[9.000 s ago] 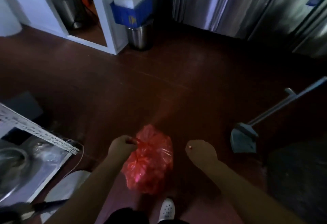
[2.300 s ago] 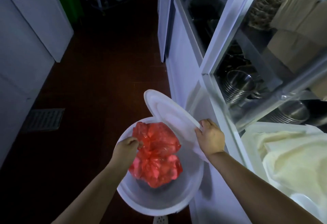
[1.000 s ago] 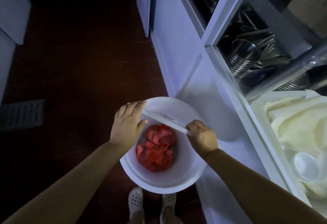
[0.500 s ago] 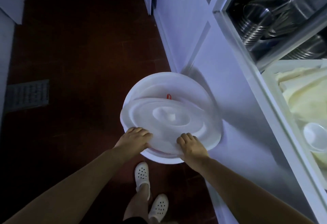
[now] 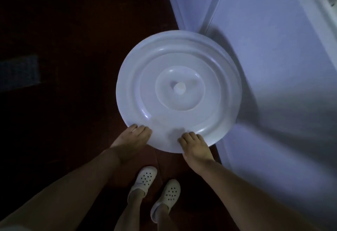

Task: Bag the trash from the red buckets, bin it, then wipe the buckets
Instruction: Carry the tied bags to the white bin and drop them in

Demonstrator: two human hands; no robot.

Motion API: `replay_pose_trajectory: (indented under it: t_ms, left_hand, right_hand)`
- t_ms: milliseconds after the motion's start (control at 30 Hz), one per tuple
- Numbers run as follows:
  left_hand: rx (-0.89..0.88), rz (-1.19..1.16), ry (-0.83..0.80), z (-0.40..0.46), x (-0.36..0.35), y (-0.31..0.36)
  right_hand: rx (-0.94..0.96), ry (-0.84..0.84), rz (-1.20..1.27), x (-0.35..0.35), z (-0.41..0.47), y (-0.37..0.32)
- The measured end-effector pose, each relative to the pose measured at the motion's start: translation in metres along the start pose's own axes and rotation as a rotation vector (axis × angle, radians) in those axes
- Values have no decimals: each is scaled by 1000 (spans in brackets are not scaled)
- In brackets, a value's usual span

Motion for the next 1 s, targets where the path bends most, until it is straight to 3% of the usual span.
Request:
replay_pose_trajectory:
  t_ms: [333, 533, 700, 1000]
  left_hand:
    - [-7, 60, 83, 11, -37, -14]
    - [121, -196, 116, 12, -20, -15]
    - [245, -347, -54, 10, 2, -7]
    - [148, -309, -192, 27, 100, 40]
  right_hand:
    - [-58, 77, 18, -35, 6, 7]
    - [-115, 97, 32, -27, 4, 2]
    - [-181, 76, 55, 5, -5, -2]
    - [-435, 44, 129, 117, -60, 12]
Point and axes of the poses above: each hand's wrist, its own z-axis towards the middle knuckle, its own x-axis out of the back of the hand, y = z × x, the point moved 5 cm from there along z, towards the middle knuckle, and after that the axes turned 14 degrees about -z, right-handed, at the moved point
